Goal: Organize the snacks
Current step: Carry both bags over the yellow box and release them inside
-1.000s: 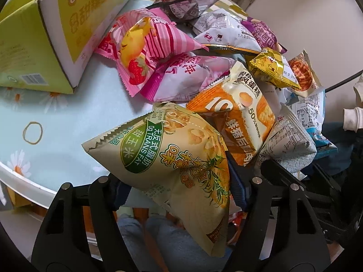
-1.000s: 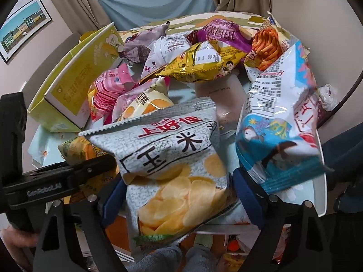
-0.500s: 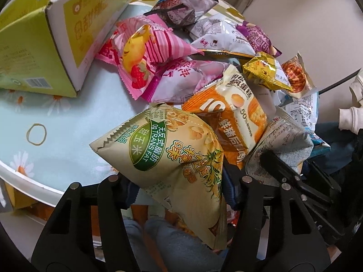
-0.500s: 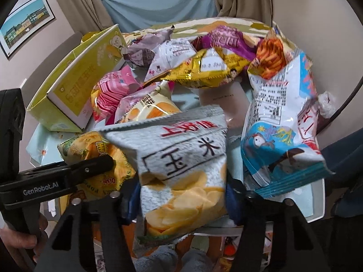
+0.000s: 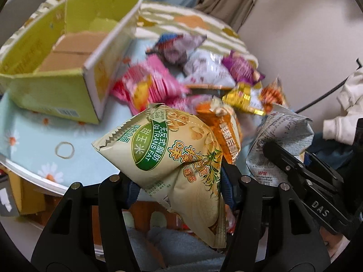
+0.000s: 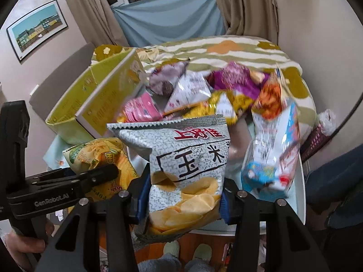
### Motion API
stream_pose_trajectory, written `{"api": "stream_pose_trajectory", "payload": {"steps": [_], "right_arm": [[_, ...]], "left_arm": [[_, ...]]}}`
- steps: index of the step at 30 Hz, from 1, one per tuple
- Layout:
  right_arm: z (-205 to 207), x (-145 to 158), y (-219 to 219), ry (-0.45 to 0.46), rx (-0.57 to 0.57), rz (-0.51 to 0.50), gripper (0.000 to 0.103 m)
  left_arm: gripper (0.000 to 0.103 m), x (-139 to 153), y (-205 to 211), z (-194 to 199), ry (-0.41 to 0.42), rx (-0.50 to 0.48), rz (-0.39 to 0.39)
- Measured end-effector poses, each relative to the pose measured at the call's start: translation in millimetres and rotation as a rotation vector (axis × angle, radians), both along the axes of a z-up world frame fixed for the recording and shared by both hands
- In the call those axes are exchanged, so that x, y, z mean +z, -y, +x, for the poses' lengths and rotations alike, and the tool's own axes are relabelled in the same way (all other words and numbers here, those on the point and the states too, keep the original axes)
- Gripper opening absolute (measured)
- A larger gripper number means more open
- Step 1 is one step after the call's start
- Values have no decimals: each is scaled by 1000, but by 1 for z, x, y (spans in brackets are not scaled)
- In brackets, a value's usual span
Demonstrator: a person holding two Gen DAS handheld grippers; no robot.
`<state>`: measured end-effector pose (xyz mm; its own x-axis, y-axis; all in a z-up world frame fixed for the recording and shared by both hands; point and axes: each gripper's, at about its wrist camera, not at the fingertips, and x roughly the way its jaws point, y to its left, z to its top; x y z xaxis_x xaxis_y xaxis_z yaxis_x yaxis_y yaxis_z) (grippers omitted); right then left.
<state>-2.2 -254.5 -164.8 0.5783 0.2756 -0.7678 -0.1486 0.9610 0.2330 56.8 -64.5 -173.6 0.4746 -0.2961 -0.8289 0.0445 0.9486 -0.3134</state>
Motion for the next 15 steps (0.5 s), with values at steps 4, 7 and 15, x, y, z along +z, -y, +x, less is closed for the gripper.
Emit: {"api": "stream_pose_trajectory", "payload": {"steps": [4, 7, 15], "right_arm": [[13, 24, -9, 38, 25, -7, 46], [30, 38, -22, 56, 39, -9, 46], [93, 84, -84, 137, 48, 4, 46]], "left_arm": [[57, 29, -20, 7, 68, 31, -15], [57, 48, -42, 24, 112, 44, -18], [57, 85, -130, 101, 194, 73, -9]]}}
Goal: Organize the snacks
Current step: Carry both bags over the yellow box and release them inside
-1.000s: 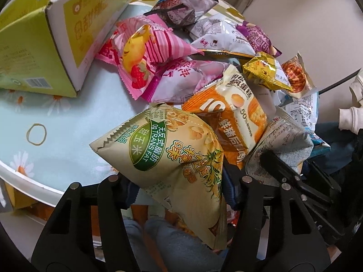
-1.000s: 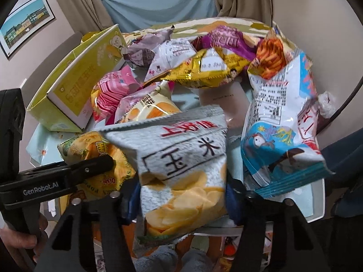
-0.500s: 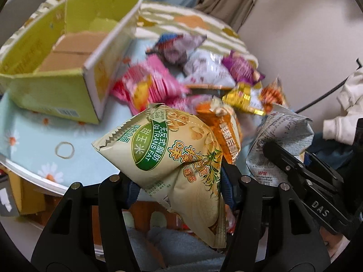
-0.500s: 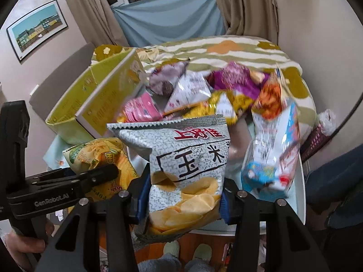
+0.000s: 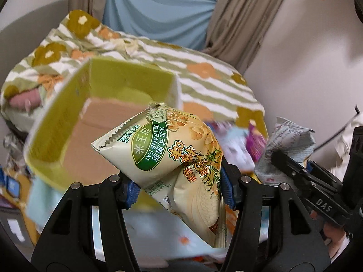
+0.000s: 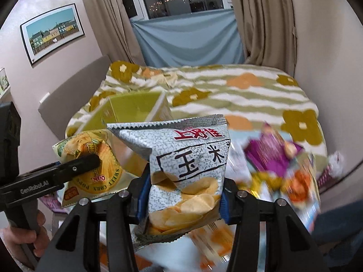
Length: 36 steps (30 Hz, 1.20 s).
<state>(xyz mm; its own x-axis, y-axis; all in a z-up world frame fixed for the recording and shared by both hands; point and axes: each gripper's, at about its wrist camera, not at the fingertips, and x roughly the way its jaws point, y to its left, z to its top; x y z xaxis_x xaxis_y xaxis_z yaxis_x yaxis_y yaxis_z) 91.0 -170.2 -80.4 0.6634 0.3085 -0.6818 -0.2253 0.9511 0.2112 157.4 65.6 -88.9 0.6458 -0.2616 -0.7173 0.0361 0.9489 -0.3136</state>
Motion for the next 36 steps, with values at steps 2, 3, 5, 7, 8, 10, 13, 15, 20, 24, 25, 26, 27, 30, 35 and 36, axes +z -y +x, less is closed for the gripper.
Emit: {"api": "stream_pose_trajectory", "payload": {"steps": [2, 3, 5, 7, 8, 10, 13, 15, 20, 24, 25, 26, 27, 30, 35, 36], "right_arm": [[21, 8, -21, 5, 2, 5, 46], [30, 11, -32, 8, 3, 5, 46], [51, 14, -54, 8, 8, 8, 46], [76, 14, -77, -8, 3, 21, 46], [82, 14, -84, -15, -1, 25, 46], [106, 11, -103, -42, -16, 40, 46], [131, 3, -124, -74, -29, 42, 46], [146, -4, -138, -92, -34, 38, 46], [166, -17, -156, -128, -37, 27, 46], [172, -18, -163, -112, -26, -6, 46], [174, -16, -163, -107, -23, -12, 46], [174, -16, -163, -105, -17, -13, 46], [175, -14, -165, -102, -6, -12, 46], [177, -10, -170, -93, 20, -16, 46], [184, -9, -182, -105, 90, -16, 46], [185, -10, -185, -106, 100, -19, 46]], "left_arm": [[57, 3, -22, 21, 3, -2, 3], [57, 3, -35, 35, -1, -6, 4], [57, 1, -56, 59, -12, -15, 12], [57, -7, -75, 89, -36, -34, 26], [57, -12, -81, 100, -45, -42, 32], [57, -27, -94, 128, -79, -66, 46], [57, -52, -103, 162, -124, -108, 72], [57, -68, -105, 178, -142, -133, 100], [95, -89, -110, 198, -174, -129, 162], [103, -86, -120, 194, -151, -109, 166], [103, -85, -122, 192, -150, -104, 173], [103, -82, -123, 188, -146, -100, 180], [103, -78, -125, 183, -139, -96, 181], [103, -66, -131, 172, -125, -77, 188], [103, -52, -143, 150, -119, -31, 197], [103, -52, -146, 147, -123, -20, 195]]}}
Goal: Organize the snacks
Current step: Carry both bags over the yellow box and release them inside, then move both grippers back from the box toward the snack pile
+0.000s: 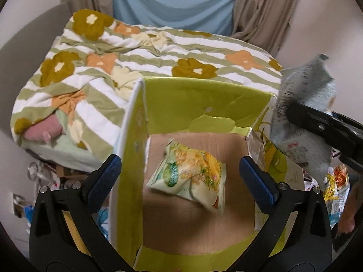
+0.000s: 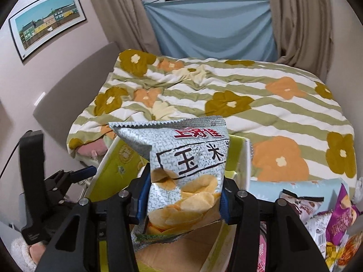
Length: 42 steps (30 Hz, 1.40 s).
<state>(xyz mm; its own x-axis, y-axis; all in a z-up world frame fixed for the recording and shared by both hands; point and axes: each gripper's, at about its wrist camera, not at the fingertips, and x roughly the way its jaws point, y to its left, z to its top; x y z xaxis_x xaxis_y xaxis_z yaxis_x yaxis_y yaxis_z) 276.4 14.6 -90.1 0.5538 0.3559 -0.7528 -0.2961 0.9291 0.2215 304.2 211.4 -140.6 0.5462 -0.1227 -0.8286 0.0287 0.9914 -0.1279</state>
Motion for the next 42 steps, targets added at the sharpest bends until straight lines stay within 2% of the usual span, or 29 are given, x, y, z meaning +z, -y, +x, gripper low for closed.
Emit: {"api": "stream_pose_trajectory", "payload": {"steps": [8, 10, 11, 12, 13, 14, 19, 23, 34, 42], "right_arm": [[28, -28, -24, -46, 77, -32, 47], [36, -40, -28, -60, 82, -52, 51], [39, -44, -30, -61, 80, -59, 62], [41, -47, -31, -61, 79, -62, 85], [42, -51, -31, -63, 81, -64, 97], [43, -55, -30, -62, 81, -64, 103], [34, -56, -25, -45, 72, -59, 103], [25, -44, -21, -20, 72, -65, 103], [-19, 13, 7, 35, 12, -18, 103], [-82, 46, 55, 79, -139, -53, 103]], "left_arm": [[103, -8, -12, -14, -23, 48, 6], [103, -11, -15, -16, -27, 56, 8], [103, -12, -16, -17, -30, 59, 3], [103, -14, -17, -17, -32, 61, -2], [103, -15, -18, -18, -38, 64, -7], [103, -17, -19, -19, -42, 66, -7], [103, -19, -19, -24, -46, 64, 3], [103, -12, -16, -27, -31, 58, 0], [103, 42, -7, -47, 51, 19, 20], [103, 68, 43, -74, 101, -115, -12]]}}
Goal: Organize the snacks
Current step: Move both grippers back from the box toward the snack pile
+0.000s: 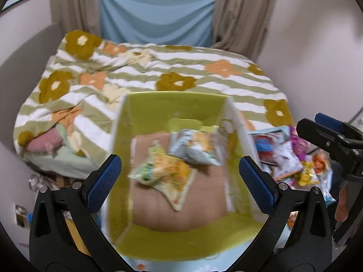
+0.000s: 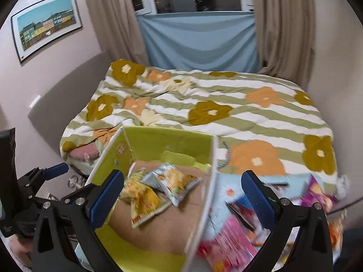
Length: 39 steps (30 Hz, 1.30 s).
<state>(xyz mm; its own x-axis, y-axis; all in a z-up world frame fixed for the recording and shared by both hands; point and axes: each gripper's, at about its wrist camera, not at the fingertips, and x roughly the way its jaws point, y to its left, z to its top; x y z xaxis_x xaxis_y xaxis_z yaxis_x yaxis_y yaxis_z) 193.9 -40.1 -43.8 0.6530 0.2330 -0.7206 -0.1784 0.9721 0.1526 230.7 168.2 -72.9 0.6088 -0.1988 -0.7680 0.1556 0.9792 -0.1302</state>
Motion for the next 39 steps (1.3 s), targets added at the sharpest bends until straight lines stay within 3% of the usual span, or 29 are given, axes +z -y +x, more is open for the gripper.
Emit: {"api": "stream_pose_trajectory", "payload": {"steps": [10, 23, 31, 39], "right_arm": [[-84, 11, 104, 28, -168, -22, 103], [-162, -33, 232, -59, -242, -17, 103], [-182, -82, 281, -151, -244, 21, 103], [-182, -124, 306, -219, -257, 75, 103]], "left_arm": [[103, 3, 100, -50, 11, -144, -15], [103, -50, 240, -126, -86, -234, 4], [103, -103, 309, -158, -112, -335, 112], [103, -162, 364, -170, -89, -441, 345]]}}
